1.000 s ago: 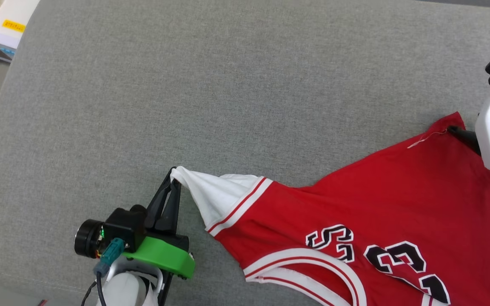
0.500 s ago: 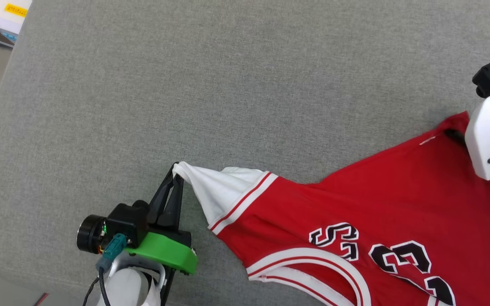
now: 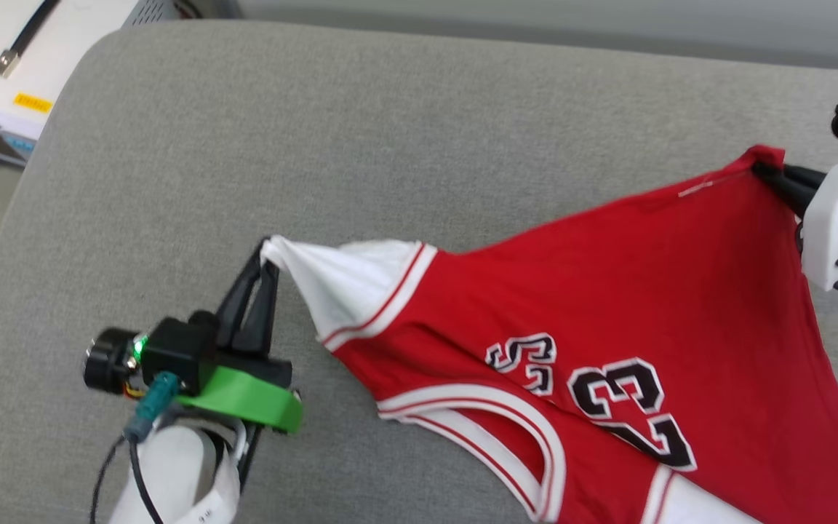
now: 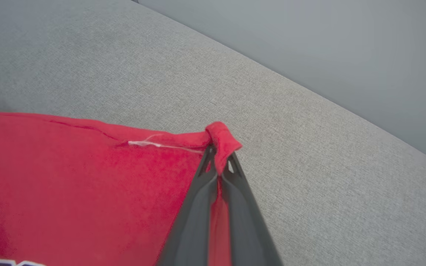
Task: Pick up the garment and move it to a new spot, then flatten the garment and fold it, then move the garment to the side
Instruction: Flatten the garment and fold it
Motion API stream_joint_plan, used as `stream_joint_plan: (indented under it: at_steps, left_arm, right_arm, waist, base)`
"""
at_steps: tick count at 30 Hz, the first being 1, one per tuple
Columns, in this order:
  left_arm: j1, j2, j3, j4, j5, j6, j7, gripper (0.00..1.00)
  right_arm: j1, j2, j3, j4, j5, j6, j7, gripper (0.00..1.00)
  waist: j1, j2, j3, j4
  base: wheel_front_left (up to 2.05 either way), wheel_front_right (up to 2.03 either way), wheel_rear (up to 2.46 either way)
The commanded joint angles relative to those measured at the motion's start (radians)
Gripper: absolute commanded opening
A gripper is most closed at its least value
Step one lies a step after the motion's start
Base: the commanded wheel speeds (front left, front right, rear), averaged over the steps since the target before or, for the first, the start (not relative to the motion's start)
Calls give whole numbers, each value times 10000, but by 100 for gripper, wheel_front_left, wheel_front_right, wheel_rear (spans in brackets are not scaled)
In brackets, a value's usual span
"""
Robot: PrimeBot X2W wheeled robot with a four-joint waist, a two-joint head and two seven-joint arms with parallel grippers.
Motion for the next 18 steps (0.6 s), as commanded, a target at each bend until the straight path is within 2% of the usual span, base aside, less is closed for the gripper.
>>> stream_joint_plan:
  at_steps: [1, 9, 18]
  left_arm:
    - [-454, 174, 73, -131, 72, -26, -59, 0]
    - [-2410, 981, -58, -447, -165, -56, 114, 0]
    - [-5275, 1676, -557, -467, -624, -66, 675, 0]
  right_arm:
    - [-136, -108, -100, -179, 142, -6, -262, 0]
    - [-331, -413, -891, -1088, 286, -6, -1274, 0]
    - [-656, -303, -2042, -1979, 116, -6, -1568, 0]
  waist:
    - [-1, 0, -613, -447]
    - [-1, 0, -1072, -970]
    - [-1, 0, -979, -1360]
  base:
    - [0, 0, 0]
    - [0, 0, 0]
    - [0, 0, 0]
